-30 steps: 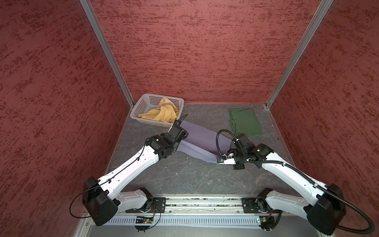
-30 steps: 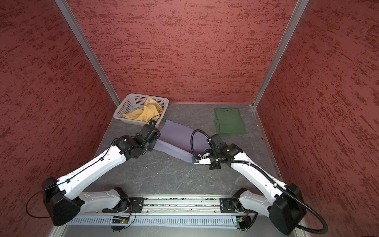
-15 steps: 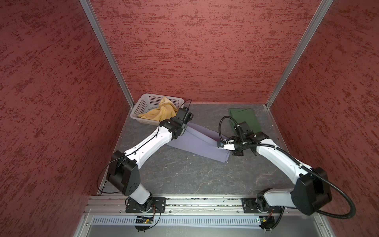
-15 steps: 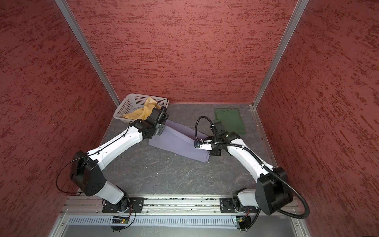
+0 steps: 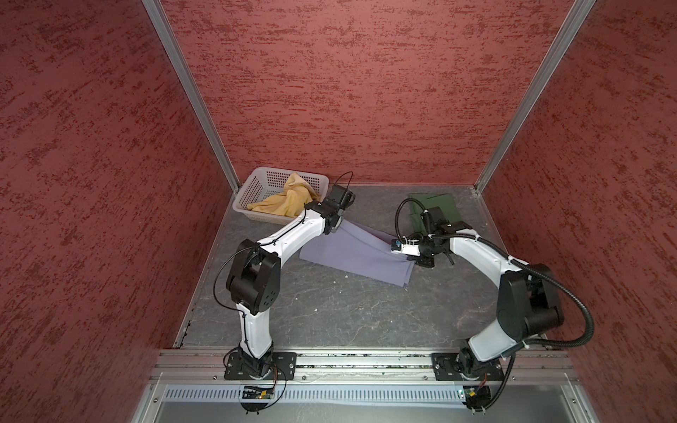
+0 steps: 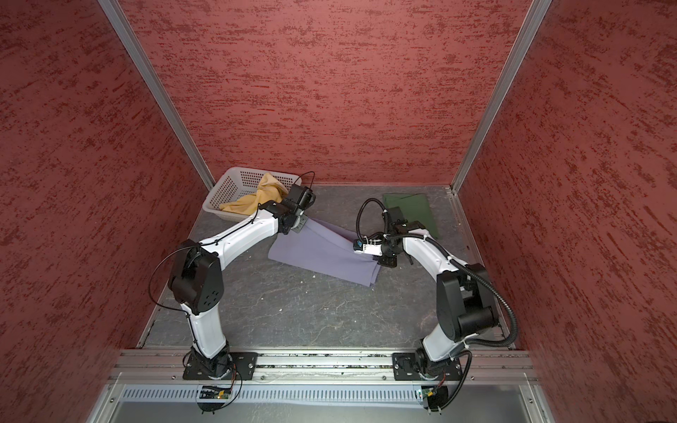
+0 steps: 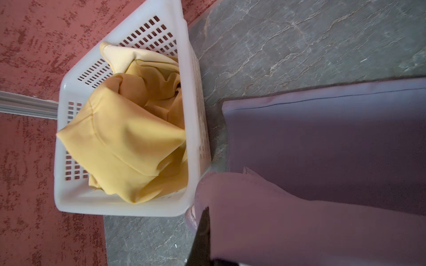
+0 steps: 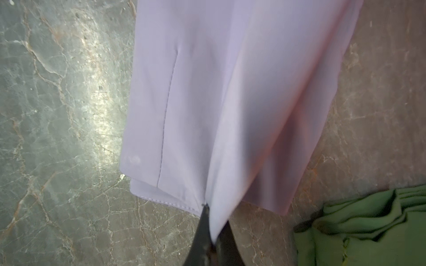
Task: Fold and stack skirts
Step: Fold the skirt at the center of the table.
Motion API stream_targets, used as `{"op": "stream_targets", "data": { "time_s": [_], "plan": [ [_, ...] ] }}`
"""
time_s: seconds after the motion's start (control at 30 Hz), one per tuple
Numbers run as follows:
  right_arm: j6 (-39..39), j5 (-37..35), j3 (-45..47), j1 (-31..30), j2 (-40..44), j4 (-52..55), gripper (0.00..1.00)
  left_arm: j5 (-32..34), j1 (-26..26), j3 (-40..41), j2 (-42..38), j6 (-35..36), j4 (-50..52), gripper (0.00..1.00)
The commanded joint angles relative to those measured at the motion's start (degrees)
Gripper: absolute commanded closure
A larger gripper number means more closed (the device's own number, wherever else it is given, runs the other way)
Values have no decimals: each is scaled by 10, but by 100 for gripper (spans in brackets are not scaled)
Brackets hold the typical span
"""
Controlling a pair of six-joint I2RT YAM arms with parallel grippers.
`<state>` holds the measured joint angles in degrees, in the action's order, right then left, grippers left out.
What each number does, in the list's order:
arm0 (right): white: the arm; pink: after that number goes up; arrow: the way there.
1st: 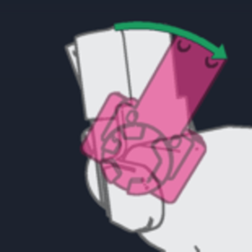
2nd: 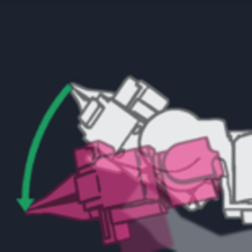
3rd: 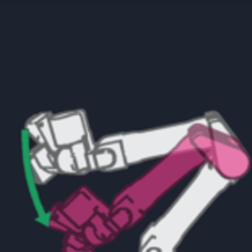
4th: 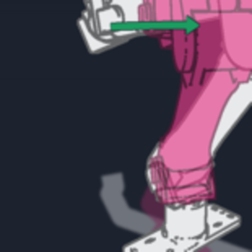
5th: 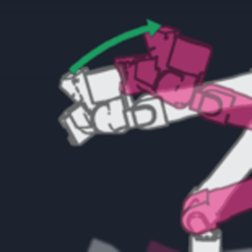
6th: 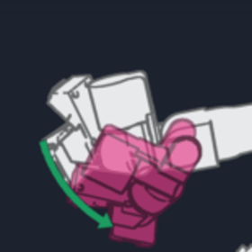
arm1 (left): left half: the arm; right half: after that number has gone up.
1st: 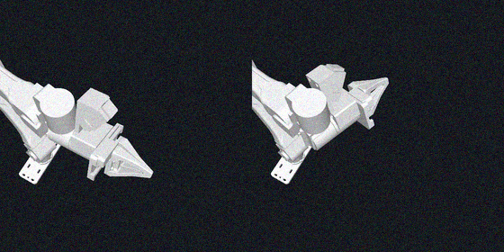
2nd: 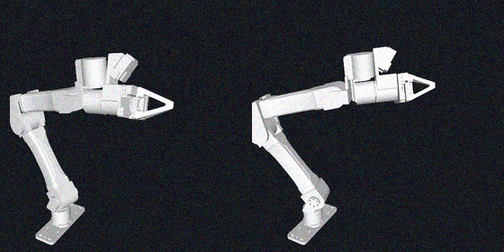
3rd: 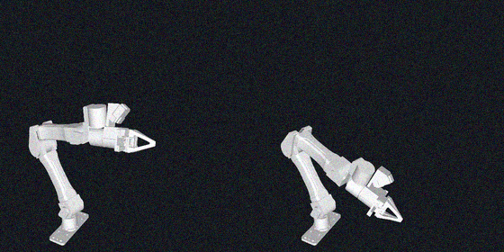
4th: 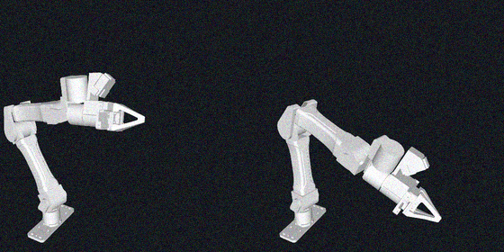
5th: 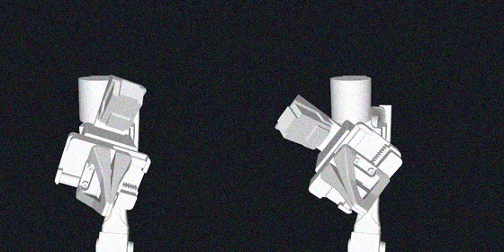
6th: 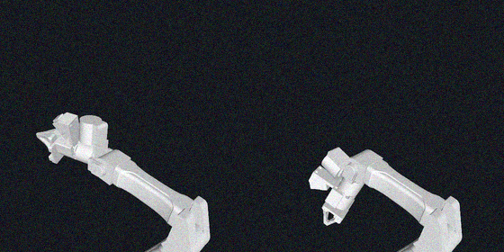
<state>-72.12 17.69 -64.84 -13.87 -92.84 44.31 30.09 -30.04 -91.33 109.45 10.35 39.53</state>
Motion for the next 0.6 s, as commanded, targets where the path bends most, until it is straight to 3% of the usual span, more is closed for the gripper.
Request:
{"op": "stream_targets", "data": {
  "time_s": [0.0,0.3,0.43,0.57],
  "plan": [
    [-18,26,-25,14,-17,-22,94,-6,10,-27,24,-5,5,100],
    [37,-4,-25,31,-57,-143,67,-22,24,-70,92,-21,27,100],
    [76,-15,-11,39,-55,-213,60,-35,32,-90,114,-28,40,82],
    [97,-27,12,41,-39,-270,55,-44,37,-102,129,-32,44,54]
  ]
}}
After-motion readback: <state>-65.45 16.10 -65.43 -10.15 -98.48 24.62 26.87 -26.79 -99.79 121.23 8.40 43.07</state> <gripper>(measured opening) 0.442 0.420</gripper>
